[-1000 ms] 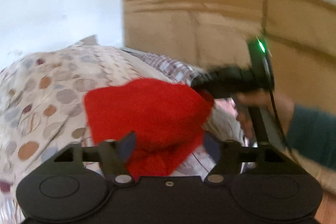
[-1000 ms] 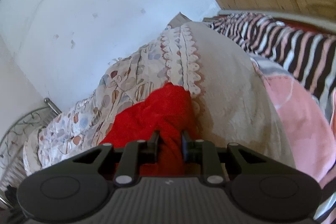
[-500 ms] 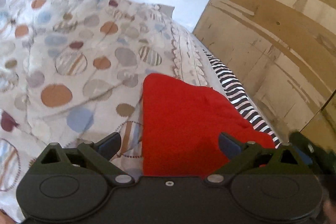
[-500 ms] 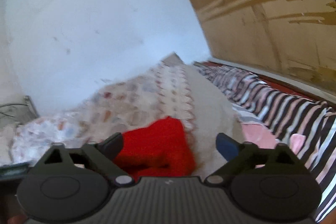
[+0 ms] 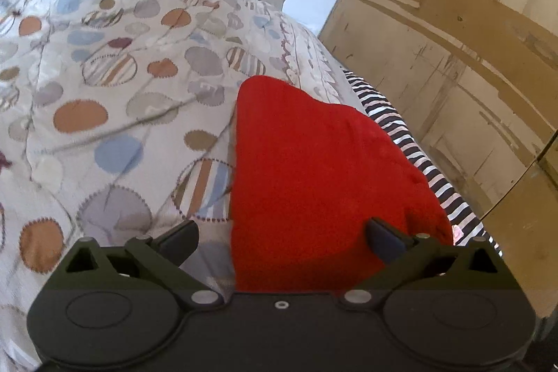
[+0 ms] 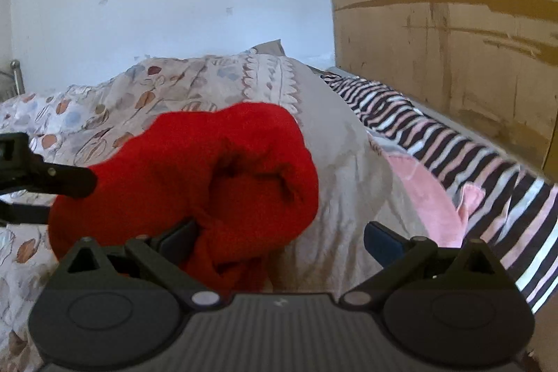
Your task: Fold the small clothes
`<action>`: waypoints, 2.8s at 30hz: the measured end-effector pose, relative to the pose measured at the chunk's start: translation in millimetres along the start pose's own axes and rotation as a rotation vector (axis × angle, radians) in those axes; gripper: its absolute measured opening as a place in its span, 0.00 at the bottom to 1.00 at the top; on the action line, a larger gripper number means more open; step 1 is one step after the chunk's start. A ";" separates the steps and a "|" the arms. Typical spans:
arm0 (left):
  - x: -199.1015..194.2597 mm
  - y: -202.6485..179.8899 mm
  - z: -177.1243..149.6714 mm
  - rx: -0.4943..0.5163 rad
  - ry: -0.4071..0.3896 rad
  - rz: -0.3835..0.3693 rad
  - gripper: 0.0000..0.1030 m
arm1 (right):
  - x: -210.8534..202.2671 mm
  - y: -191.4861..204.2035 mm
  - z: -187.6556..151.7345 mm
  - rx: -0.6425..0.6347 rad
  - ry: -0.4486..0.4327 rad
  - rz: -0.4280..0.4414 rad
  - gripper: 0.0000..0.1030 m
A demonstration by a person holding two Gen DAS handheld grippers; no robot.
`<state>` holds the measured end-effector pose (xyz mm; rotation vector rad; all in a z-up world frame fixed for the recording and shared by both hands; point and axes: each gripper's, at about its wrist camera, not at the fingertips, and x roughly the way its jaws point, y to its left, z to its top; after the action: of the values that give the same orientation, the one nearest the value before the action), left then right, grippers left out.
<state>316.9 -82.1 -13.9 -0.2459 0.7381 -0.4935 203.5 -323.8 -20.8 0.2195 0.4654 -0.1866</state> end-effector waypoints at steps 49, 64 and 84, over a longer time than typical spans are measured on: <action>-37.2 3.3 39.7 0.114 0.040 0.036 0.99 | -45.3 -60.6 6.0 0.415 -0.075 0.145 1.00; 13.3 14.0 68.3 0.097 0.058 0.003 0.99 | 54.0 -98.5 60.7 0.343 -0.068 0.209 1.00; 54.9 27.2 69.4 0.109 0.086 -0.037 0.99 | 131.5 -56.4 63.3 0.361 -0.015 0.358 0.80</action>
<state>409.2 -83.8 -6.4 -0.1372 0.7889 -0.5803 332.8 -410.5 -35.8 0.6492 0.3676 0.0808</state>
